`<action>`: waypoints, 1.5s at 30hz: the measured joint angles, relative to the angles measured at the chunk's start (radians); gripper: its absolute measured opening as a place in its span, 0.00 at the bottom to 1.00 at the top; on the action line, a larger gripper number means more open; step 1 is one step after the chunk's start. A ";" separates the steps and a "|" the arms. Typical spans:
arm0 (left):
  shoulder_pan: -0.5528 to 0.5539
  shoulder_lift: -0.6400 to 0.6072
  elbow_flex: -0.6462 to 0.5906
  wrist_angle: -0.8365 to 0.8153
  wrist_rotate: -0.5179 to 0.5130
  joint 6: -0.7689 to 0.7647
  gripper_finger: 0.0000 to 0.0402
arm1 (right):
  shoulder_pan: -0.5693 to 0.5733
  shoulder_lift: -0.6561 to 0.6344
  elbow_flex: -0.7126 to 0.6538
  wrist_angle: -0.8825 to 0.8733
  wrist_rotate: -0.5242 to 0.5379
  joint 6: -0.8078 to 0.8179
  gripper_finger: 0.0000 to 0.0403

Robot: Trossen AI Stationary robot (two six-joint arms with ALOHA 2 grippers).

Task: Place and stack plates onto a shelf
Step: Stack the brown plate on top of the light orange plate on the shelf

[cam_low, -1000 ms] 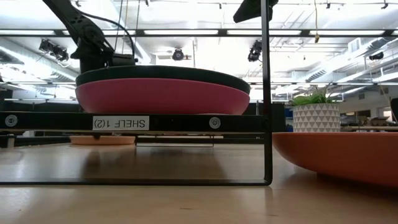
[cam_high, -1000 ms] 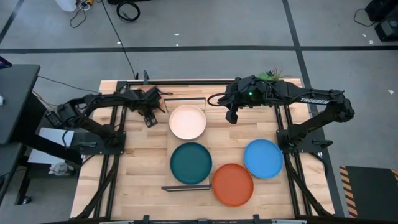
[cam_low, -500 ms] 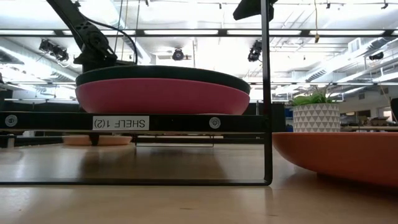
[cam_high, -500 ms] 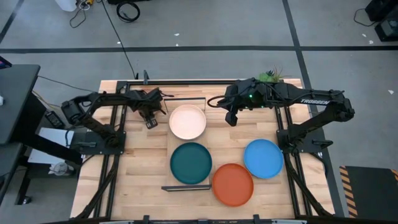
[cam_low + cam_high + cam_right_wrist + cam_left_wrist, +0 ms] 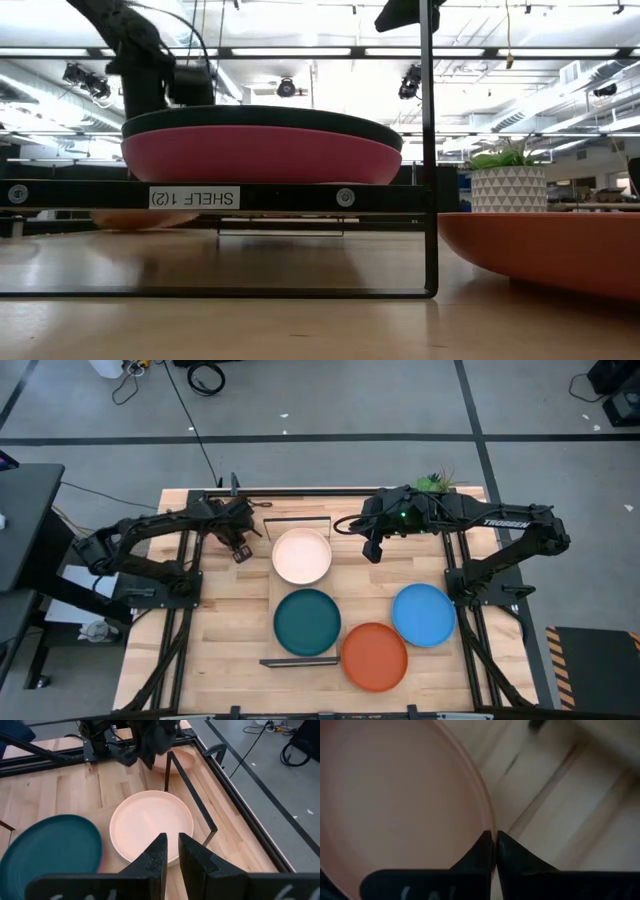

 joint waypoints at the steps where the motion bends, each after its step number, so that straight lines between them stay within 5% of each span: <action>1: 0.000 -0.021 0.013 -0.014 -0.002 -0.016 0.04 | 0.000 0.000 0.000 0.000 0.000 -0.004 0.13; 11: -0.019 -0.097 0.258 -0.045 -0.044 -0.091 0.04 | -0.001 0.000 0.000 0.023 0.000 -0.042 0.13; 22: -0.126 -0.097 0.534 0.048 0.068 0.160 0.04 | -0.001 0.000 0.000 0.023 -0.003 -0.017 0.13; 45: -0.610 -0.051 0.525 0.045 0.138 0.296 0.04 | -0.035 -0.028 0.000 -0.382 0.210 0.090 0.13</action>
